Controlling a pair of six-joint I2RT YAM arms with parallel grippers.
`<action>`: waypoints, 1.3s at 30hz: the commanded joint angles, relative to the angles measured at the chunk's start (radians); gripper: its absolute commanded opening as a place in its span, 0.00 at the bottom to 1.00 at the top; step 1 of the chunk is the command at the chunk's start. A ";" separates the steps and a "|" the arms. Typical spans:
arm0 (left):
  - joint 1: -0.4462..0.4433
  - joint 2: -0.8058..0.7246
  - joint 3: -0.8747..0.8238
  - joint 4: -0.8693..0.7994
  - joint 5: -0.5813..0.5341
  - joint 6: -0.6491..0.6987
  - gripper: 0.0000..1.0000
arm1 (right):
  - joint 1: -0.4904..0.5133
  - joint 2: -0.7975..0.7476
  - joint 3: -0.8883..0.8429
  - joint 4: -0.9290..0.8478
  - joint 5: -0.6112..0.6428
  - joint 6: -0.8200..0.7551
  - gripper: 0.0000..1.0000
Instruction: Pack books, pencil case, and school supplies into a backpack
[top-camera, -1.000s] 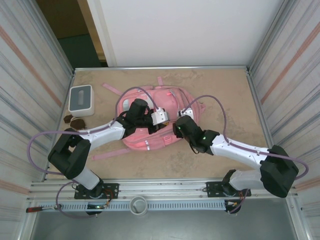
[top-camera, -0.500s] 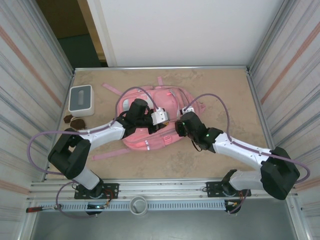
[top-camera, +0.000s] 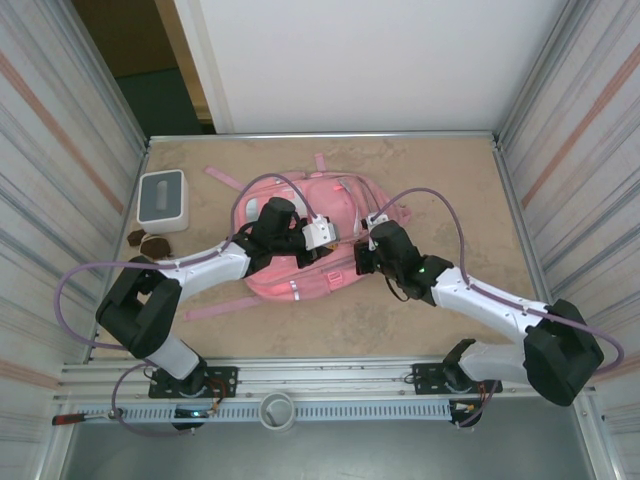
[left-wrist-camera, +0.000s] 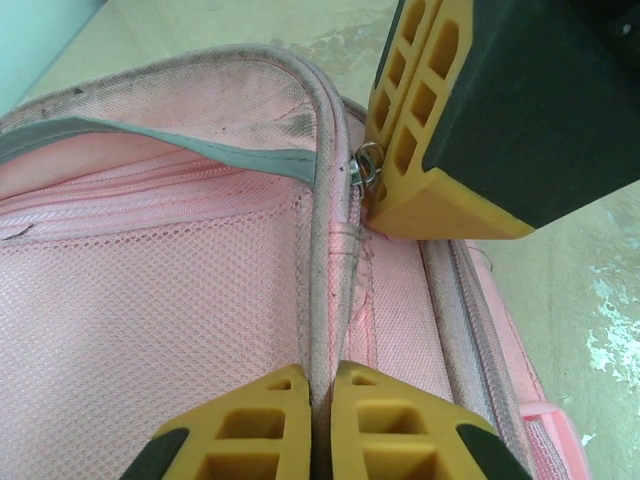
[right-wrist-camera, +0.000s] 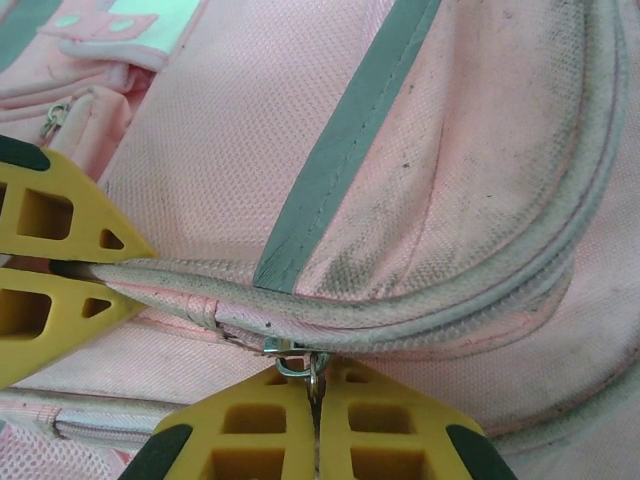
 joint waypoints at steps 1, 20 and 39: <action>0.001 -0.050 -0.006 0.000 0.028 -0.017 0.00 | -0.034 -0.039 -0.011 -0.023 0.070 -0.013 0.00; 0.024 -0.090 -0.043 -0.029 0.036 0.037 0.13 | -0.205 -0.141 -0.029 -0.059 -0.259 -0.041 0.00; -0.163 -0.095 0.009 -0.039 -0.324 0.135 0.25 | -0.052 -0.171 0.012 0.001 -0.319 0.001 0.00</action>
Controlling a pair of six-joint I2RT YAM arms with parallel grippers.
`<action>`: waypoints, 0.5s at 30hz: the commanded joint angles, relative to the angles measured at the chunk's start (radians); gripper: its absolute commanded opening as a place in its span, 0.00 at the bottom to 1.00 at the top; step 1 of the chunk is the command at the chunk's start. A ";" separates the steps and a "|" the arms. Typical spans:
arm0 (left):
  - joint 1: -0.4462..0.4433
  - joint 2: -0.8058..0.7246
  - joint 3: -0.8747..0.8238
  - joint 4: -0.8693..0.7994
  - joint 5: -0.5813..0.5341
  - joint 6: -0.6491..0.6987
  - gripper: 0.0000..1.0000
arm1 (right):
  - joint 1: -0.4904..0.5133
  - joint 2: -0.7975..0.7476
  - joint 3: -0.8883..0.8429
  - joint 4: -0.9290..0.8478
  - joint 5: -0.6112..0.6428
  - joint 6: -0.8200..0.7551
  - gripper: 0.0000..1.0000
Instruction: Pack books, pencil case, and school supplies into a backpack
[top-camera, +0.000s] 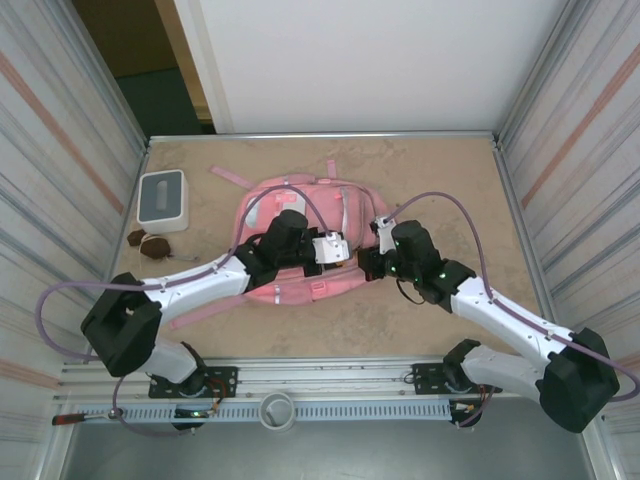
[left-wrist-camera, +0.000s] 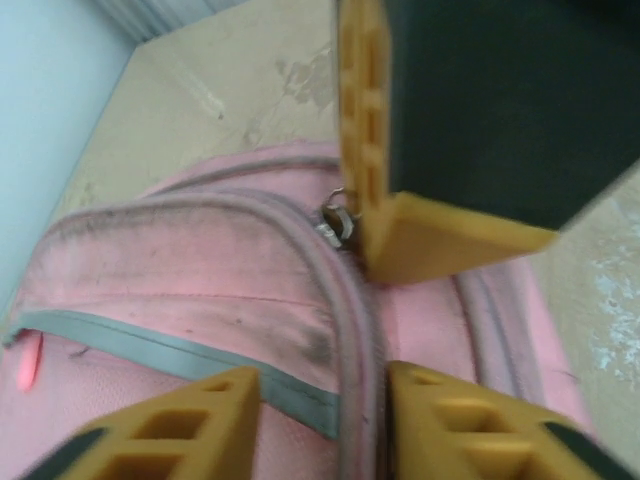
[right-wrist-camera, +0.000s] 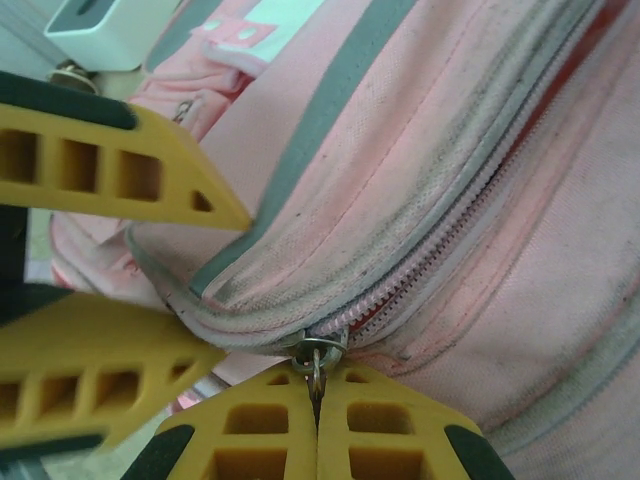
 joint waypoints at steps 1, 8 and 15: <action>-0.002 0.010 0.009 0.035 -0.071 0.026 0.19 | 0.013 -0.016 0.040 0.050 -0.018 0.008 0.00; 0.062 -0.077 -0.075 0.069 0.123 0.014 0.01 | -0.039 -0.001 0.041 -0.071 0.110 -0.032 0.00; 0.178 -0.149 -0.160 0.133 0.273 -0.043 0.00 | -0.087 0.031 0.077 -0.111 0.133 -0.028 0.00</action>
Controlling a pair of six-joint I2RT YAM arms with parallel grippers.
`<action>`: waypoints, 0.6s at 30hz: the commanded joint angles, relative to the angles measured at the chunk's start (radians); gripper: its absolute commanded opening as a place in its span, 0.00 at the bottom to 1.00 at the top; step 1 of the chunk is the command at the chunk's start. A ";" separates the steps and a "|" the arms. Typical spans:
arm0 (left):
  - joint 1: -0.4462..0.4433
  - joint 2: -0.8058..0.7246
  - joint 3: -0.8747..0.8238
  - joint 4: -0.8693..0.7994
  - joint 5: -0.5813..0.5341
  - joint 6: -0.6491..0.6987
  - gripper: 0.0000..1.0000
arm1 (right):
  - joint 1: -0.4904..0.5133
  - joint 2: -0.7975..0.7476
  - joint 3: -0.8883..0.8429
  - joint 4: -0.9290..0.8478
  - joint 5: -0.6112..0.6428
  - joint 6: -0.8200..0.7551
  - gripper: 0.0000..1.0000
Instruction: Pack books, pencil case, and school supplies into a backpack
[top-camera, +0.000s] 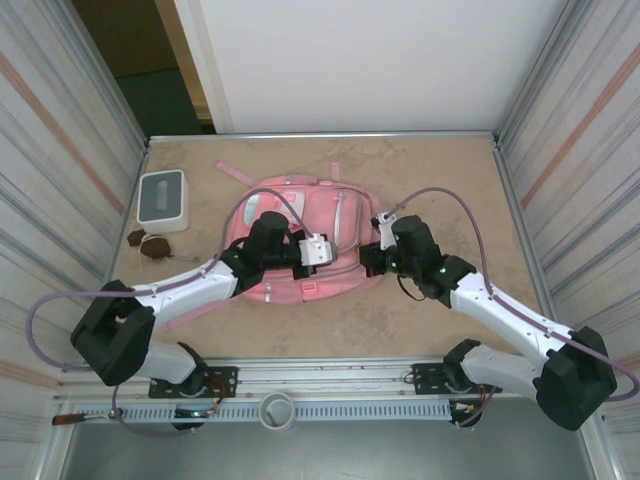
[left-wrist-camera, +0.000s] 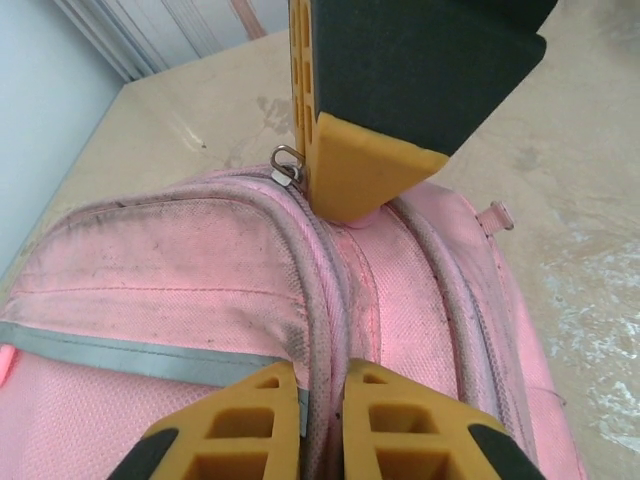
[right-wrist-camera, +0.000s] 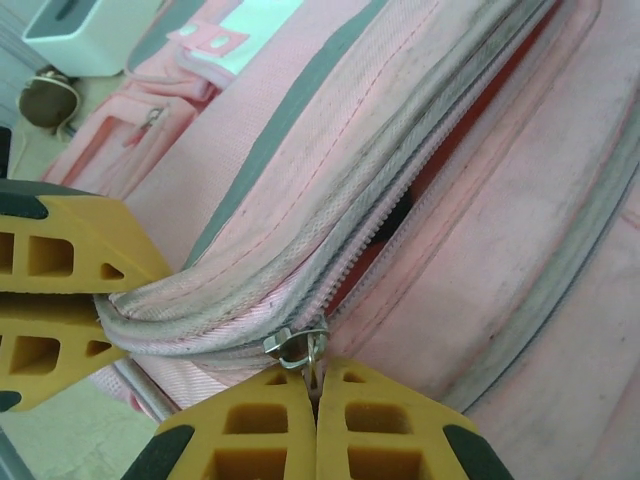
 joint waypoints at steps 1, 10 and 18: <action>0.071 -0.066 -0.036 0.027 0.058 -0.031 0.00 | -0.046 0.013 0.034 -0.051 0.111 -0.015 0.00; 0.118 -0.100 -0.080 0.043 0.074 -0.036 0.13 | -0.009 0.086 0.098 -0.038 0.077 -0.026 0.00; -0.011 -0.128 -0.034 -0.042 -0.088 0.015 0.50 | 0.038 0.068 0.098 0.042 -0.044 -0.008 0.00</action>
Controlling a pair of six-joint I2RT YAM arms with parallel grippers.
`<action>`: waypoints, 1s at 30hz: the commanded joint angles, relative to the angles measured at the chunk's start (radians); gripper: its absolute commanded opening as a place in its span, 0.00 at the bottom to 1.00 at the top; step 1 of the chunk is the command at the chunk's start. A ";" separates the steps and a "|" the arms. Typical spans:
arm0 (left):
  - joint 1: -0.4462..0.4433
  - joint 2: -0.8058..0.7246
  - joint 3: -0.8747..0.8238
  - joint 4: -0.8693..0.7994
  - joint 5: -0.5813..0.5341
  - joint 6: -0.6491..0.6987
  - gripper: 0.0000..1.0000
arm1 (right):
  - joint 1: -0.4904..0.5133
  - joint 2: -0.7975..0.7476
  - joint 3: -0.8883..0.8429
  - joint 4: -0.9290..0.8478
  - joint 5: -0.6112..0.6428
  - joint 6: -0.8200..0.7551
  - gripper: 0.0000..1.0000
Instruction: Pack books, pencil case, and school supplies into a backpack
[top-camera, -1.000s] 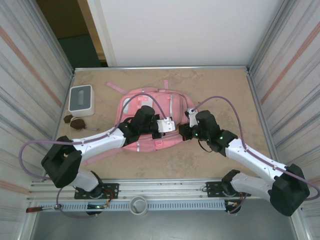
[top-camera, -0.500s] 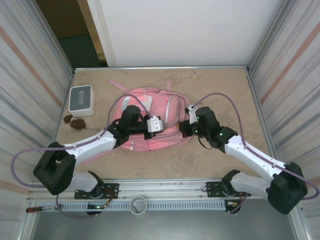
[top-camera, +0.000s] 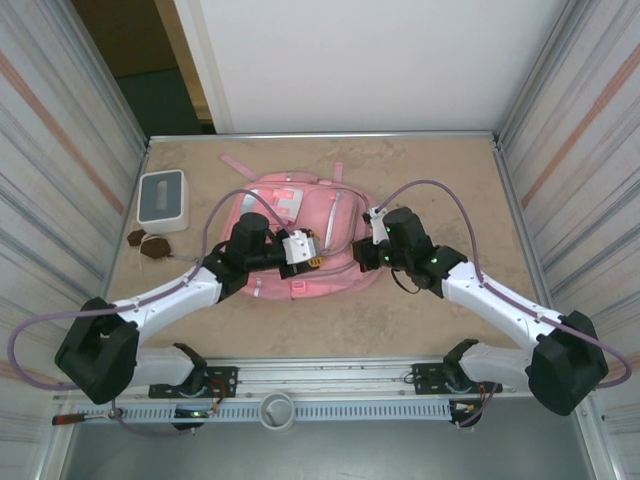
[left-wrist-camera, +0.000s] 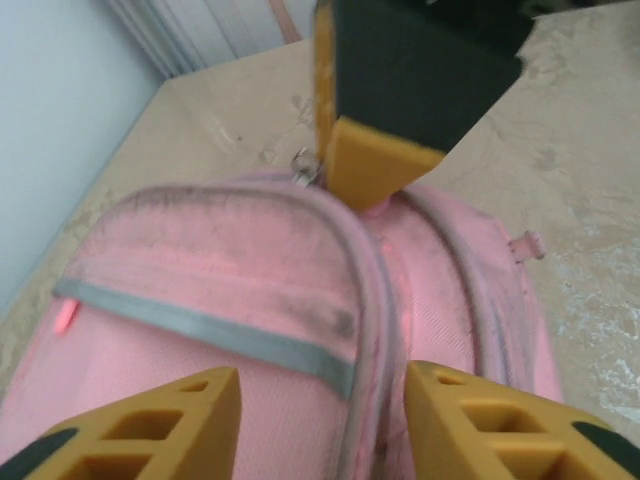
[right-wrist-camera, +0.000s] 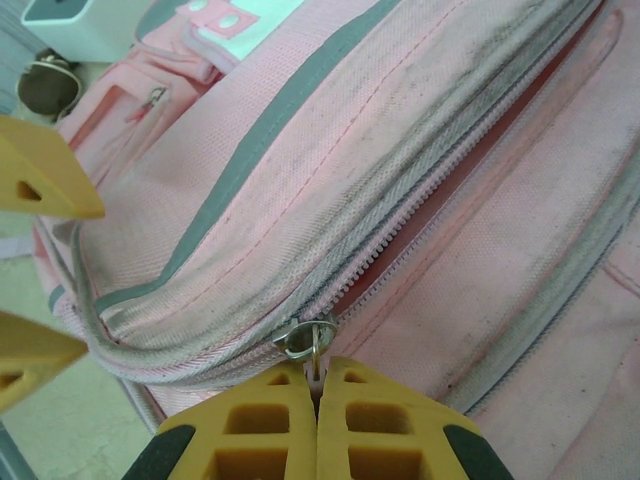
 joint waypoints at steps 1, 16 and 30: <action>-0.054 -0.016 0.038 -0.046 -0.098 0.043 0.52 | 0.020 -0.020 0.030 0.060 -0.033 0.006 0.00; -0.072 0.075 0.094 -0.075 -0.104 0.062 0.17 | 0.064 -0.054 0.003 0.085 -0.073 -0.040 0.00; 0.111 -0.096 -0.060 0.063 0.202 -0.061 0.07 | -0.099 0.106 0.115 -0.073 0.056 0.006 0.00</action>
